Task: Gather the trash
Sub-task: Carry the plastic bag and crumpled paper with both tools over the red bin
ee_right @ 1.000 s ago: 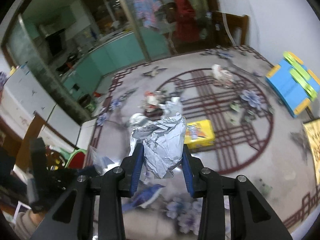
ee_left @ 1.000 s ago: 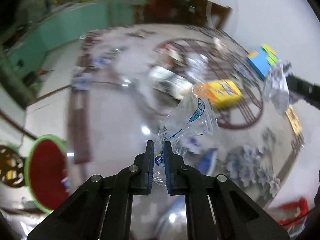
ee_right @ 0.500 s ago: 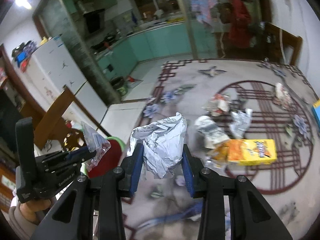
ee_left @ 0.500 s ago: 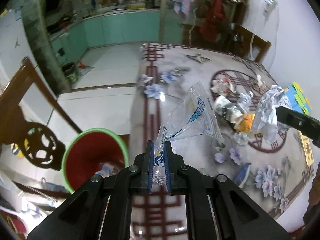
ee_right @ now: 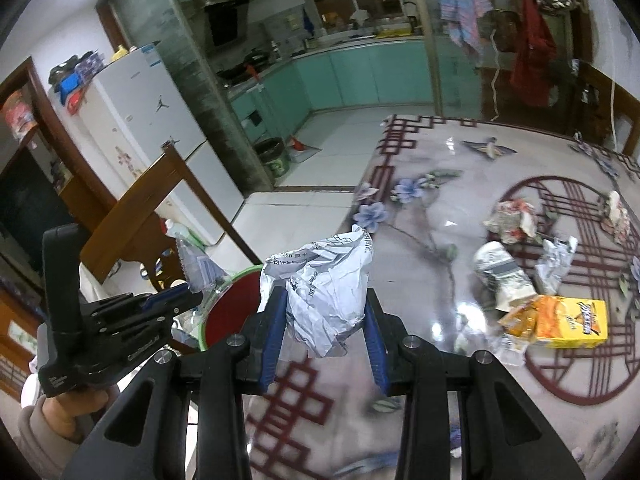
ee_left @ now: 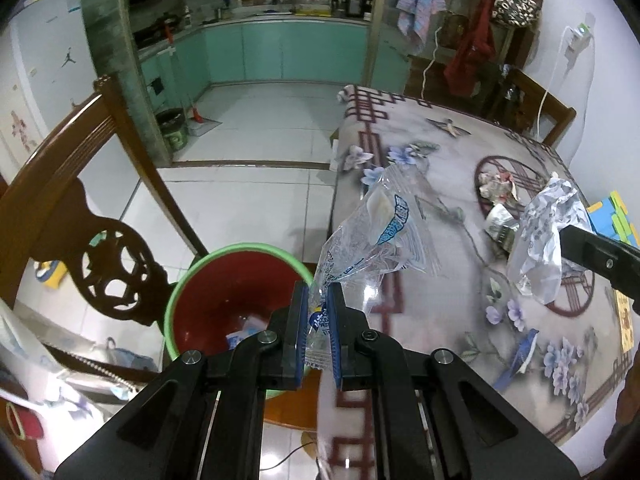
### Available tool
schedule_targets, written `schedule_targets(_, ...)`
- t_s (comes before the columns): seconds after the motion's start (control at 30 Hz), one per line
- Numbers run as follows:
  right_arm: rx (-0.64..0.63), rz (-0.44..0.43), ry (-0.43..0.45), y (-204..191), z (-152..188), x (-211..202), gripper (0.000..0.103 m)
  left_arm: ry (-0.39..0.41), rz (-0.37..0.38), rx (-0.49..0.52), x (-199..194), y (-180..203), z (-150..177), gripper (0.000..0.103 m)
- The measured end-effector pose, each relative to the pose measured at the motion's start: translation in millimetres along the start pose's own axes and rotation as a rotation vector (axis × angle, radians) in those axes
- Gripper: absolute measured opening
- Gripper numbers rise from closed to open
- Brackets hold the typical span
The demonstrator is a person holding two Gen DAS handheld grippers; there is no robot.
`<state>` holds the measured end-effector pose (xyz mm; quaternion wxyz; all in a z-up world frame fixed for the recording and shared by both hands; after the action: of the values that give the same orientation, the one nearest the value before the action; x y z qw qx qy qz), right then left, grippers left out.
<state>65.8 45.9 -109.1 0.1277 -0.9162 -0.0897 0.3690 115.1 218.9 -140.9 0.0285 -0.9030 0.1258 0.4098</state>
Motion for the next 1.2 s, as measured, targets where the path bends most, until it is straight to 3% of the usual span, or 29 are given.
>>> schedule_targets(0.3,-0.04,-0.033,-0.026,-30,0,20,0.035,-0.009,-0.024,-0.044,4,-30,5,0.009)
schedule_targets(0.6,-0.048,-0.086,-0.066,-59,0,56,0.035,-0.054,-0.043,-0.112,22,-70,11,0.009)
schedule_targets(1.2,-0.118,-0.175,-0.199,-120,19,132,0.035,-0.17,-0.1,-0.154,67,-122,33,0.009)
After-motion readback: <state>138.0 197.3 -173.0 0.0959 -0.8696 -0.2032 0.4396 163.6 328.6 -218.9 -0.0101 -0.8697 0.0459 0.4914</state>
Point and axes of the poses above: each gripper's, at about its wrist camera, not at the fingertips, and x roughly the way its jaws point, y to its right, z to its underside, the point moved 3 cm from there along x, roughly the way its jaws point, and after that the axes turned 6 degrees about y, right-handed, at the moved point
